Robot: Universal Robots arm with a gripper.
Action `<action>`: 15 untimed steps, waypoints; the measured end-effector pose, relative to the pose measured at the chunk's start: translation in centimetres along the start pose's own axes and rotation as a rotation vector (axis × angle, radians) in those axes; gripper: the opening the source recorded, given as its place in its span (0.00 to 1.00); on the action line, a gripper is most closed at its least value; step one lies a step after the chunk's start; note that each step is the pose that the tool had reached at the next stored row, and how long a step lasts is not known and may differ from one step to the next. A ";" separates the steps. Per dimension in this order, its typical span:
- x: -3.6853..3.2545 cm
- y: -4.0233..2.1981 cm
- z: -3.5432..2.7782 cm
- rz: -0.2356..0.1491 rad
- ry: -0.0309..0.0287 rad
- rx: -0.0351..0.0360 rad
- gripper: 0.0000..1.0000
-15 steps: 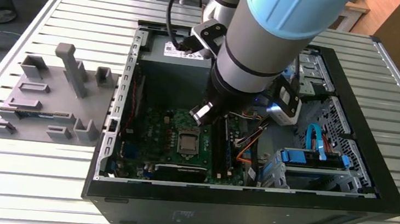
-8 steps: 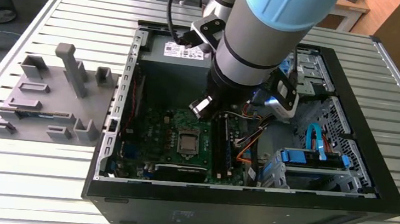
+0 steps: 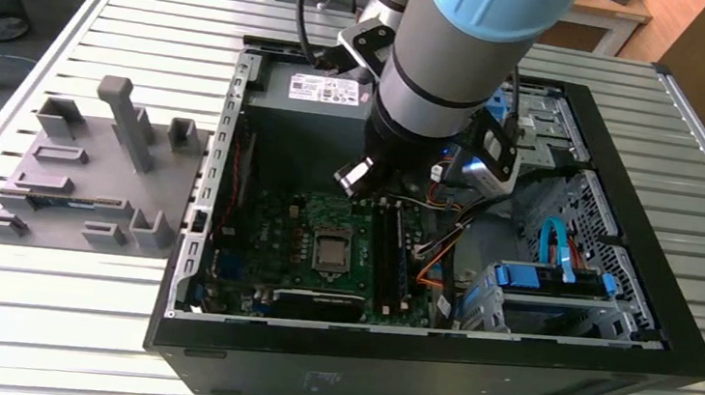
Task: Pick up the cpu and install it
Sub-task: 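Install the first cpu locking lever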
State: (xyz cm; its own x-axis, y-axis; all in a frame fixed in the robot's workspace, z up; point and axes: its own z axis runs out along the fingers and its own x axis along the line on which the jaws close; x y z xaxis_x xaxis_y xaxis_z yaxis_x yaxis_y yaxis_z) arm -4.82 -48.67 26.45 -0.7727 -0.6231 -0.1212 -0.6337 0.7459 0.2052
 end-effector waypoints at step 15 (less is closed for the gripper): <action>-0.47 0.47 1.95 0.000 0.0001 0.0001 0.11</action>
State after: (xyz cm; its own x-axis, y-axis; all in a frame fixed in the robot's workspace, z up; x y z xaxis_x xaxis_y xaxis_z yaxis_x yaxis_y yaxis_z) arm -4.83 -47.57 24.70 -0.7728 -0.6230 -0.1210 -0.6336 0.7460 0.2052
